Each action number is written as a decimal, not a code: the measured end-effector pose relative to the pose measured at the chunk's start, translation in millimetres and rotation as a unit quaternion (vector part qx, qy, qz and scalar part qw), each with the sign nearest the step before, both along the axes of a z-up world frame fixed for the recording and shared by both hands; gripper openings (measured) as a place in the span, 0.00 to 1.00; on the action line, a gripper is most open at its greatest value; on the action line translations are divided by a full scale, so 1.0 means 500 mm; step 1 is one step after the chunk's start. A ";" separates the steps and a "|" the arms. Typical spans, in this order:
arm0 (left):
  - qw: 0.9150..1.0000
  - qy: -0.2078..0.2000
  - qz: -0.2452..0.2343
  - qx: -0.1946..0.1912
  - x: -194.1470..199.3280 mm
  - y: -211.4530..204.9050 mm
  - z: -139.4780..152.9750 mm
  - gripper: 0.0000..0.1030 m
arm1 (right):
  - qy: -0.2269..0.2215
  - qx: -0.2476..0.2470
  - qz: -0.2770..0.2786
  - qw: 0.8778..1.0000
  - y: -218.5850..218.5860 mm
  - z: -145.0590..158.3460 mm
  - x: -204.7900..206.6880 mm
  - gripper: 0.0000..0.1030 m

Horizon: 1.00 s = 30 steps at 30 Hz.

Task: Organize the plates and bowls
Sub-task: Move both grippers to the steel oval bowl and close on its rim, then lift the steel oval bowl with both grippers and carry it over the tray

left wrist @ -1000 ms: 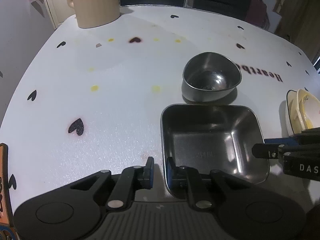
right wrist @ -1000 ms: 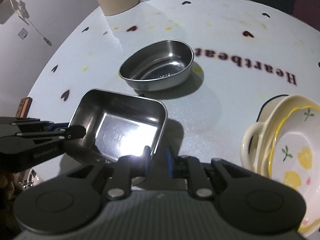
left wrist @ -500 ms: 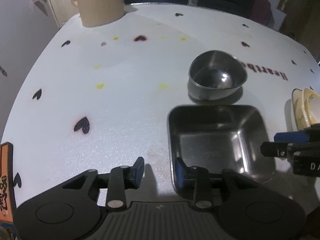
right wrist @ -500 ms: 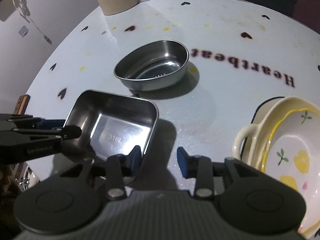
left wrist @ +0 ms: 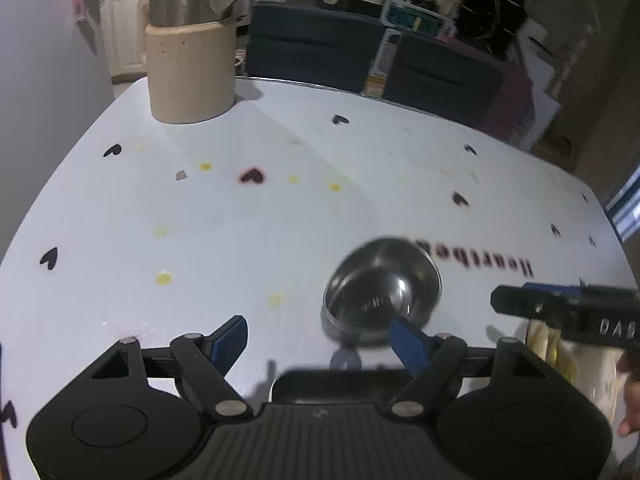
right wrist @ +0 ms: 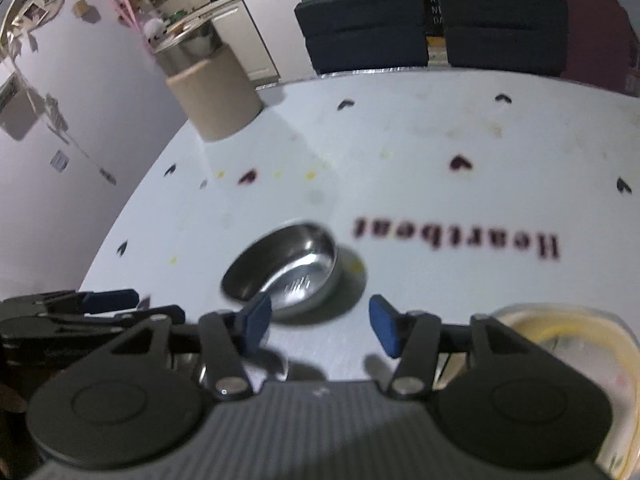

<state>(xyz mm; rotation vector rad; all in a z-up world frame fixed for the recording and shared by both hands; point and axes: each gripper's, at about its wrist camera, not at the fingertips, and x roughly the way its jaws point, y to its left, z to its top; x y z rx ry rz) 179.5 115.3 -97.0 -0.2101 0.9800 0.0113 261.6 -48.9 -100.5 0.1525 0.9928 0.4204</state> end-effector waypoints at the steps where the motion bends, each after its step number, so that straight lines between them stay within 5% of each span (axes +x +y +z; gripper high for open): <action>1: 1.000 0.005 0.006 -0.008 0.012 0.000 -0.006 0.69 | -0.005 -0.002 0.003 1.000 -0.001 -0.003 0.017 0.56; 5: 0.997 0.032 0.037 -0.052 0.057 0.005 -0.039 0.59 | -0.014 -0.021 0.021 0.999 0.009 -0.022 0.064 0.51; 16: 0.993 0.099 0.050 -0.049 0.130 -0.004 -0.111 0.39 | 0.026 -0.050 0.048 0.997 0.056 -0.109 0.160 0.30; 20: 0.991 0.112 0.044 -0.054 0.137 -0.005 -0.124 0.17 | 0.033 -0.052 0.058 0.996 0.069 -0.119 0.167 0.22; 23: 0.992 0.113 0.037 -0.046 0.137 -0.006 -0.126 0.10 | 0.030 -0.056 0.067 0.996 0.076 -0.118 0.167 0.07; 30: 0.997 0.070 0.031 -0.029 0.121 -0.013 -0.078 0.09 | 0.013 -0.060 0.060 0.996 0.081 -0.092 0.155 0.06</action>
